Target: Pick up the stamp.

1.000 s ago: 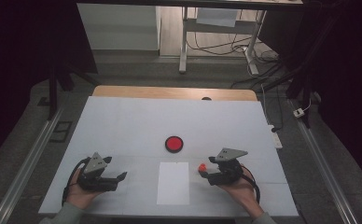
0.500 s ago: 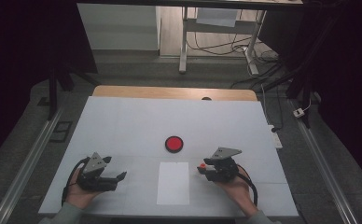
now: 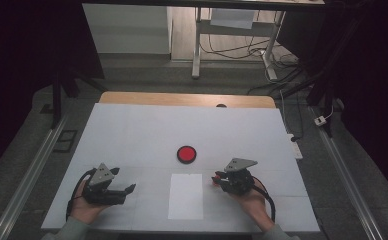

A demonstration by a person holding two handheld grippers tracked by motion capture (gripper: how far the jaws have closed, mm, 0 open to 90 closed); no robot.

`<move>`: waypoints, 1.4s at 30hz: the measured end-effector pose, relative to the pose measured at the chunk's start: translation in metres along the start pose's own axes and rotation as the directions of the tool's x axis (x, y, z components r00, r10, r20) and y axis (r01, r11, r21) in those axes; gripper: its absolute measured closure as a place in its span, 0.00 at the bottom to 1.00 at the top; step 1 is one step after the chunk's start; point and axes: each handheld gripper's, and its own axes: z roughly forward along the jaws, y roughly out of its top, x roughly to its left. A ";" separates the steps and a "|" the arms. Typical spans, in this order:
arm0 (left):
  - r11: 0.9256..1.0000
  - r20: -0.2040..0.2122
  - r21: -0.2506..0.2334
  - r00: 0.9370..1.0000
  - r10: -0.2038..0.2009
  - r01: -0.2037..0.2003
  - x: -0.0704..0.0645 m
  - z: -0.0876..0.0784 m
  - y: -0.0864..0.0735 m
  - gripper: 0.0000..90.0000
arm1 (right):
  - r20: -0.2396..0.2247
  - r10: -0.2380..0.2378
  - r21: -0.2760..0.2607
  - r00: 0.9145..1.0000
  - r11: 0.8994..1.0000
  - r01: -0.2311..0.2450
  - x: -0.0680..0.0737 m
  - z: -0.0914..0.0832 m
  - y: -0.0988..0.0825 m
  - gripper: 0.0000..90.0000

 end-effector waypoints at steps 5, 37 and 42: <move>1.000 -0.001 -0.002 1.000 0.000 0.000 0.000 -0.001 0.000 0.19 | 0.007 -0.007 0.000 1.000 1.000 0.007 0.001 0.000 0.000 0.80; 1.000 0.009 -0.004 1.000 0.016 -0.016 -0.006 0.003 0.004 0.20 | -0.029 0.051 -0.209 0.998 0.976 -0.056 0.000 -0.031 0.016 0.80; 1.000 0.010 -0.006 1.000 0.017 -0.017 -0.007 0.003 0.005 0.20 | -0.037 0.054 -0.238 0.998 0.969 -0.061 0.001 -0.034 0.019 0.80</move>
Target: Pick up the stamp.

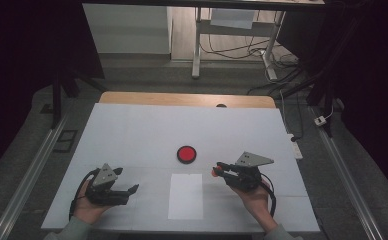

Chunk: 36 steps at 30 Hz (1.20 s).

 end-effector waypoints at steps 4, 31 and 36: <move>1.000 0.001 0.000 1.000 0.001 -0.001 -0.001 0.000 0.000 0.20 | -0.005 0.005 -0.018 1.000 1.000 -0.005 0.001 -0.002 0.004 0.80; 1.000 0.035 -0.008 0.999 0.030 -0.030 -0.014 0.010 0.012 0.20 | -0.063 0.002 -0.077 0.998 0.997 -0.007 0.013 0.009 0.024 0.80; 0.999 0.048 -0.007 0.998 0.047 -0.047 -0.020 0.016 0.019 0.20 | -0.077 -0.003 -0.084 0.997 0.996 -0.003 0.016 0.013 0.028 0.80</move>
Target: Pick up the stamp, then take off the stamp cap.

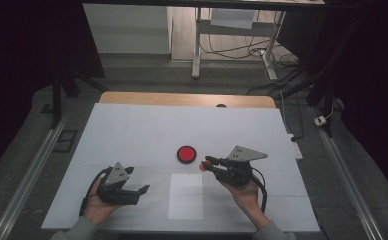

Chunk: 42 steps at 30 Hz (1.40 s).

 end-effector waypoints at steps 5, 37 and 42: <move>1.000 0.015 0.000 1.000 0.012 -0.012 -0.004 0.003 0.004 0.20 | -0.007 -0.001 -0.006 1.000 1.000 0.001 0.001 0.002 0.002 0.80; 0.990 0.142 -0.034 0.980 0.139 -0.135 -0.033 0.038 0.049 0.22 | -0.028 -0.001 -0.004 1.000 1.000 0.001 0.006 0.013 0.005 0.80; 0.988 0.160 -0.035 0.975 0.156 -0.153 -0.040 0.047 0.058 0.23 | -0.030 0.000 -0.005 1.000 1.000 0.000 0.007 0.014 0.005 0.80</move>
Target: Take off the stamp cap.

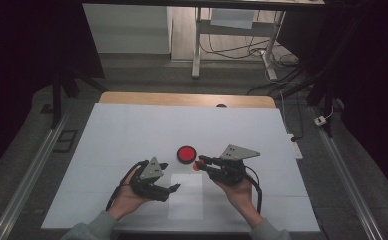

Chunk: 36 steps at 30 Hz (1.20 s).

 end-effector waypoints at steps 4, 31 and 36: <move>1.000 0.015 0.000 1.000 0.015 -0.015 -0.004 0.008 0.008 0.24 | -0.001 -0.001 -0.001 1.000 1.000 0.001 0.000 0.001 0.000 0.80; 0.998 0.006 -0.025 0.999 0.052 -0.052 -0.010 0.032 0.037 0.35 | -0.019 0.003 0.001 1.000 1.000 -0.003 0.004 0.008 -0.001 0.80; 0.998 -0.005 -0.027 0.999 0.051 -0.051 -0.010 0.034 0.038 0.43 | -0.020 0.002 0.003 1.000 1.000 -0.002 0.004 0.009 -0.002 0.80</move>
